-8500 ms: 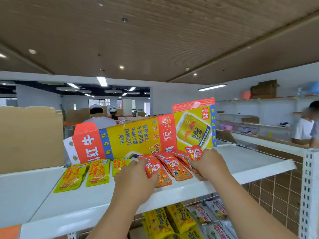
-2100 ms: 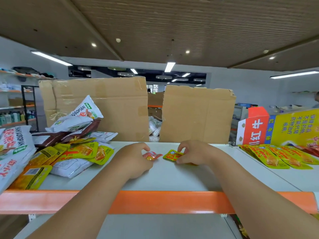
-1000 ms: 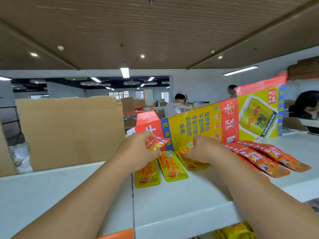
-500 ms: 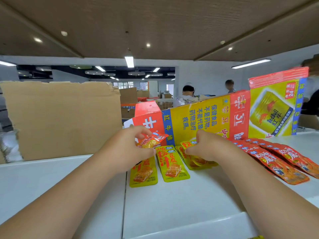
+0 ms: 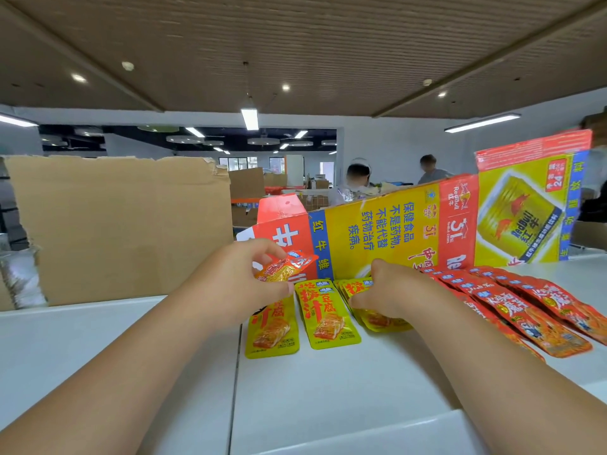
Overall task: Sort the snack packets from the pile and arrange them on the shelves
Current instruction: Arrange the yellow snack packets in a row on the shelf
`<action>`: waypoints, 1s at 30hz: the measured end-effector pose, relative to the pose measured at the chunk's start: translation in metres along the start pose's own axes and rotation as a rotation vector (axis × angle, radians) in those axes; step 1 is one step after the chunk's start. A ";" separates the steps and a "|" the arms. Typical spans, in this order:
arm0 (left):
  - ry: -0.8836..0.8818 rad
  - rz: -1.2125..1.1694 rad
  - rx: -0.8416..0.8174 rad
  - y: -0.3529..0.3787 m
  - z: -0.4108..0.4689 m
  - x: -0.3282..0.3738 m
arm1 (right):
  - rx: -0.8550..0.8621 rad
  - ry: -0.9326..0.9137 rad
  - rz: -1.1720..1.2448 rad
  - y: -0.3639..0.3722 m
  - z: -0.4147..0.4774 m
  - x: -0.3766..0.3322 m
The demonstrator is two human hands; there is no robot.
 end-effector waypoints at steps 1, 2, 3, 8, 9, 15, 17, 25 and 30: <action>0.000 0.003 -0.004 0.000 0.000 0.000 | 0.000 0.000 -0.004 0.001 0.000 0.000; 0.000 0.005 -0.007 0.000 -0.001 0.000 | -0.001 0.000 -0.008 0.001 0.000 0.000; -0.001 0.005 -0.010 0.001 -0.001 0.001 | 0.000 0.001 -0.013 0.001 0.001 0.001; 0.000 0.013 -0.006 0.000 -0.002 0.002 | -0.013 0.005 -0.040 0.003 0.002 0.001; 0.001 0.013 -0.004 0.000 -0.002 0.002 | -0.017 0.005 -0.044 0.003 0.001 0.000; -0.003 0.007 -0.003 0.000 -0.003 0.000 | -0.007 0.007 0.000 0.003 0.002 0.003; -0.004 0.008 0.002 0.000 -0.003 0.000 | 0.018 -0.007 0.029 0.000 0.005 0.006; -0.018 0.009 0.077 -0.001 -0.004 0.002 | 0.242 -0.505 0.092 -0.018 -0.031 -0.049; -0.004 0.027 0.144 0.003 -0.004 0.007 | 0.231 -0.662 0.065 -0.009 -0.040 -0.071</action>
Point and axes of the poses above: each hand's wrist, its own z-axis towards the middle knuckle, its own y-axis out of the palm, x = y × z, the point moved 5 cm from there along z, towards the middle knuckle, and after that the axes turned 5 degrees about z, right-handed, at the moved point
